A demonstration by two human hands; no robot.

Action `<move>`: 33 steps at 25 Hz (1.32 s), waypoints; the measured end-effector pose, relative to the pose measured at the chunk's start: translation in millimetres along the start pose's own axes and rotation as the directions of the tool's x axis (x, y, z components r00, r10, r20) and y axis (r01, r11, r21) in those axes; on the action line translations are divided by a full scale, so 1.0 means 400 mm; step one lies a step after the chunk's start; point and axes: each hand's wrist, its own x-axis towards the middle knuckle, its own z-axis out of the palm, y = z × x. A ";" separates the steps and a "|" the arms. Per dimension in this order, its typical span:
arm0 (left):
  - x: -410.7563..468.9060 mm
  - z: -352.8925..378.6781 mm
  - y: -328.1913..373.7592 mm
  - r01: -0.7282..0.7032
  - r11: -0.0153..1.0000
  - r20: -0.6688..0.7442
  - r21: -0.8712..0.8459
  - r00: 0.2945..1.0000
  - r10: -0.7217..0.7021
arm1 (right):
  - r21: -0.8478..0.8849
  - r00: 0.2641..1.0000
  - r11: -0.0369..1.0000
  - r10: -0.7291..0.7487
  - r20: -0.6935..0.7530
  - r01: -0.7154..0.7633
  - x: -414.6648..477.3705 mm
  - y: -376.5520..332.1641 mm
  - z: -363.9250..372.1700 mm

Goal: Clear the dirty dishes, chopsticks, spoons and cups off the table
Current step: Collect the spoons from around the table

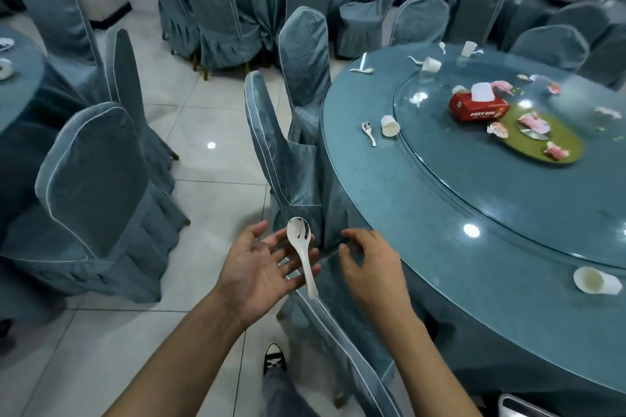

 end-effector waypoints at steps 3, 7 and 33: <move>0.059 -0.003 0.072 0.008 1.000 -0.004 0.020 1.000 -0.008 | -0.006 1.000 1.000 0.007 -0.024 -0.007 0.086 -0.028 0.047; 0.148 0.013 0.183 0.036 0.998 0.006 0.060 0.999 -0.037 | -0.009 0.998 0.999 0.043 -0.048 -0.044 0.214 -0.064 0.093; 0.772 0.112 0.831 0.301 0.881 0.121 0.364 0.923 -0.365 | 0.051 0.859 0.910 0.406 -0.313 -0.411 0.851 -0.283 0.352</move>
